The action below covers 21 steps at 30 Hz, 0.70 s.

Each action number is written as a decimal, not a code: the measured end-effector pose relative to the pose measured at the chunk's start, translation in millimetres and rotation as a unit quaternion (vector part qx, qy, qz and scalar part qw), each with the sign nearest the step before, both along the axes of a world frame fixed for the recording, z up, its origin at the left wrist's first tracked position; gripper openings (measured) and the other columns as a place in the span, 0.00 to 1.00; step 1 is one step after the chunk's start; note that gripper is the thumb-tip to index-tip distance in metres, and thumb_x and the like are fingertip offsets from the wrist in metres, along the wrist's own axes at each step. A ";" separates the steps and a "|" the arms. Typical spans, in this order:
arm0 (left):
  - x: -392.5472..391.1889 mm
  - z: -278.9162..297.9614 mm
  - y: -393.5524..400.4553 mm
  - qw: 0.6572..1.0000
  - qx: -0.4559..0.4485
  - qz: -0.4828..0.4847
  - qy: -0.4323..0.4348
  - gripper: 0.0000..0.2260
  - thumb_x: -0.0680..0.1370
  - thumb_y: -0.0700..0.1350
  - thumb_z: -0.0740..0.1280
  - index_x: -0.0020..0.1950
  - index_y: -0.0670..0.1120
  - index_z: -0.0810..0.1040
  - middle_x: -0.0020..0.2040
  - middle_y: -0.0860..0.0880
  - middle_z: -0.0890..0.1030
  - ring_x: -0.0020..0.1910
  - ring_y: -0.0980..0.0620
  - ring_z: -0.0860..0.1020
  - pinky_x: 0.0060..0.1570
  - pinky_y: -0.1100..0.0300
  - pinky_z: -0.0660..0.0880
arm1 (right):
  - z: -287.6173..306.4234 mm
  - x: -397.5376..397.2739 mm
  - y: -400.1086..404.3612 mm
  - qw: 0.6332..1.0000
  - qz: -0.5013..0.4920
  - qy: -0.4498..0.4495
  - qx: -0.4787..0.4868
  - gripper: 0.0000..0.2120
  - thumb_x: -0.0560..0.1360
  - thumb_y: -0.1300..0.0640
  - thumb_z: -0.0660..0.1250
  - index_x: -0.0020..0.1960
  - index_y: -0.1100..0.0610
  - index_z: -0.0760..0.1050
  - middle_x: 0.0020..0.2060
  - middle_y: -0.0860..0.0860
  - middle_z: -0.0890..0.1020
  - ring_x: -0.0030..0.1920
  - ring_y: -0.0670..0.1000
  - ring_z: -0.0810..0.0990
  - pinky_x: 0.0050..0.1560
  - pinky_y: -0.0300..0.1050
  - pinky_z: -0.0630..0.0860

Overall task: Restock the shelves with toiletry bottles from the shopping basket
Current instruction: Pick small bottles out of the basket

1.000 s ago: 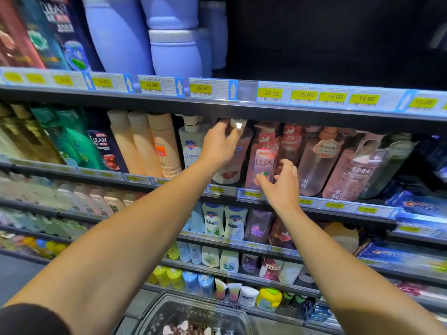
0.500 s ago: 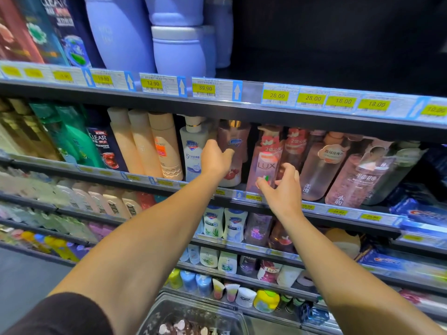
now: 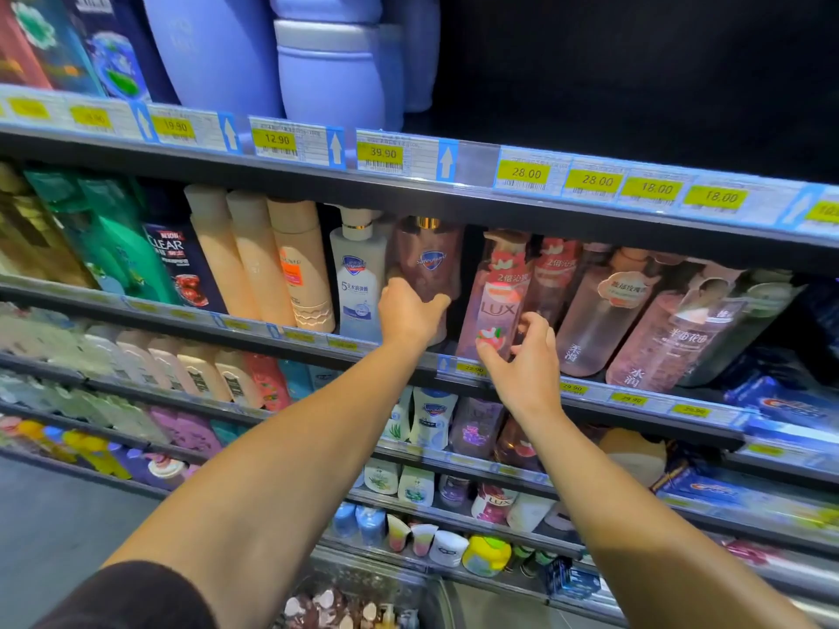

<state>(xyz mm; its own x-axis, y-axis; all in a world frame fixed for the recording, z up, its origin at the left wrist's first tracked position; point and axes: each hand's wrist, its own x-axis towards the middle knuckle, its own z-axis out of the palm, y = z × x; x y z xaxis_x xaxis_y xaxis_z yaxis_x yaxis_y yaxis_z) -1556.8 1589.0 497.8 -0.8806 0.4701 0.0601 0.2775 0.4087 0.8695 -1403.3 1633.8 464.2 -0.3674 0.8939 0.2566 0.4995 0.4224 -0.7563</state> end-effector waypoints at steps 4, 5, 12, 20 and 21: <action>1.1 -3.1 6.4 0.999 -0.012 0.031 0.019 0.26 0.68 0.49 0.77 0.59 0.37 0.73 0.57 0.39 0.76 0.56 0.40 0.77 0.53 0.52 0.74 | -4.9 -0.6 3.5 1.000 -0.003 -0.005 0.005 0.30 0.71 0.46 0.72 0.67 0.54 0.64 0.59 0.51 0.71 0.52 0.54 0.78 0.51 0.53 0.76; -0.2 -4.6 7.6 0.999 -0.012 0.033 0.023 0.26 0.68 0.48 0.77 0.59 0.36 0.73 0.57 0.39 0.76 0.56 0.40 0.77 0.53 0.52 0.74 | -6.2 -0.8 4.2 1.000 -0.004 -0.009 0.004 0.31 0.71 0.45 0.72 0.67 0.55 0.64 0.60 0.51 0.71 0.52 0.54 0.78 0.51 0.54 0.76; -21.0 -10.4 8.5 0.999 -0.020 -0.035 -0.030 0.16 0.69 0.45 0.76 0.52 0.37 0.81 0.48 0.41 0.84 0.48 0.43 0.82 0.43 0.58 0.76 | -8.7 -0.6 6.4 1.000 -0.001 -0.021 0.003 0.32 0.72 0.44 0.71 0.69 0.55 0.62 0.61 0.51 0.71 0.52 0.54 0.77 0.52 0.56 0.76; -8.4 -21.0 13.4 0.998 -0.054 -0.005 0.018 0.25 0.68 0.51 0.77 0.54 0.34 0.78 0.53 0.38 0.80 0.53 0.40 0.79 0.50 0.53 0.76 | -9.8 -3.0 7.0 0.999 -0.011 -0.030 0.011 0.30 0.71 0.43 0.71 0.66 0.53 0.64 0.58 0.50 0.71 0.50 0.53 0.77 0.49 0.55 0.77; -9.7 -21.2 13.7 0.998 -0.058 -0.006 0.018 0.23 0.69 0.50 0.77 0.53 0.34 0.79 0.53 0.37 0.81 0.53 0.39 0.79 0.50 0.53 0.76 | -10.4 -2.8 7.3 0.999 -0.009 -0.029 0.010 0.30 0.71 0.43 0.71 0.66 0.54 0.64 0.58 0.49 0.71 0.50 0.52 0.77 0.49 0.55 0.77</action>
<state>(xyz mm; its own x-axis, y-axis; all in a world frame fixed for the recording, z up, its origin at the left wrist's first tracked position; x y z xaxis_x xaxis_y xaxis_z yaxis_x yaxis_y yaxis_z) -1566.6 1602.7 476.6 -0.8733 0.4859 0.0358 0.3129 0.5031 0.8056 -1406.1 1641.1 453.7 -0.3656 0.8959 0.2524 0.5503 0.4267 -0.7177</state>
